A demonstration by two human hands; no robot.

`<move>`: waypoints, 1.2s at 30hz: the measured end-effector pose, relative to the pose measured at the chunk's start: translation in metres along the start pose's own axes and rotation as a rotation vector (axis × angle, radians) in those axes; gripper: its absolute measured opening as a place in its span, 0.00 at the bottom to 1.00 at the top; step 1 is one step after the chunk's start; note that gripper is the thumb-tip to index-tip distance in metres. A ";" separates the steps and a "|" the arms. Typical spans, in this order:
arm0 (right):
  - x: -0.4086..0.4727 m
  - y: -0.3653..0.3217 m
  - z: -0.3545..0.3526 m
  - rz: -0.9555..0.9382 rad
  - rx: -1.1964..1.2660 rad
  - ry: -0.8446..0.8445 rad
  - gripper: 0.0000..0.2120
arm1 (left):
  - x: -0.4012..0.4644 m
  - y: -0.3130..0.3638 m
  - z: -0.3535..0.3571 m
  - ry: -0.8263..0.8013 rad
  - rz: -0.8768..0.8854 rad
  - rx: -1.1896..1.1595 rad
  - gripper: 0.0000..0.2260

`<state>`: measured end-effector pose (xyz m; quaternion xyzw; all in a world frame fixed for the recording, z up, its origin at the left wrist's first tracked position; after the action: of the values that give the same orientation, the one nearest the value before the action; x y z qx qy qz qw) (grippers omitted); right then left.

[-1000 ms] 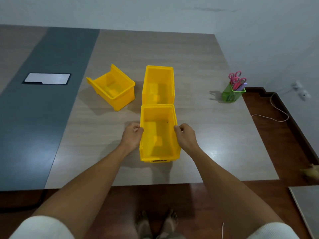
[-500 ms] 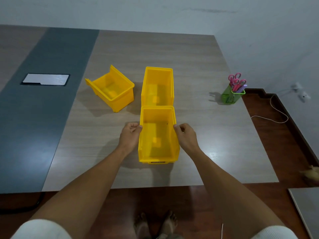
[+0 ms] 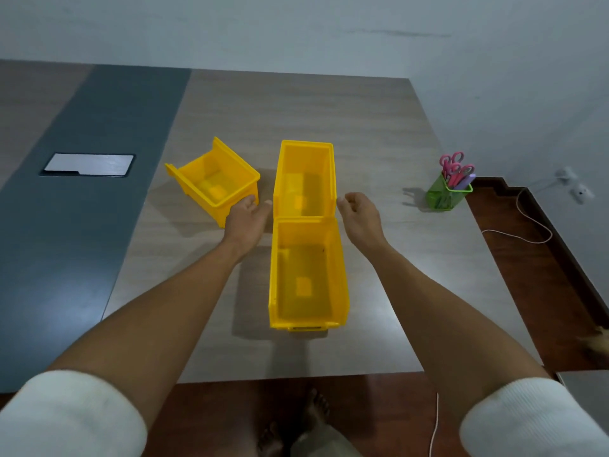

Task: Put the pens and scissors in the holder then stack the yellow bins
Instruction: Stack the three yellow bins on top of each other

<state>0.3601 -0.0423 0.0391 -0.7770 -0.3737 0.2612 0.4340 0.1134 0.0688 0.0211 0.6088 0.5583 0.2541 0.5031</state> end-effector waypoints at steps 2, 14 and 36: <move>0.013 -0.001 0.006 -0.004 -0.027 -0.018 0.22 | 0.011 0.003 0.005 -0.013 -0.012 0.015 0.33; 0.083 0.027 0.036 0.060 -0.064 -0.151 0.27 | 0.094 -0.004 0.046 -0.087 -0.081 0.065 0.30; 0.128 -0.043 -0.003 -0.058 0.154 -0.039 0.06 | 0.110 0.092 0.032 0.075 0.059 -0.092 0.13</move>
<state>0.4222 0.0742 0.0676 -0.7249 -0.3834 0.2916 0.4925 0.2074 0.1733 0.0644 0.5913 0.5463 0.3169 0.5015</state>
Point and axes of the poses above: each hand's wrist, its own x-axis towards the middle knuckle, its own z-axis out of the palm, y = z × x, the point moved 9 cm from there along x, towards the middle knuckle, and after that the axes turned 3 degrees about x, right-handed, at the moved point
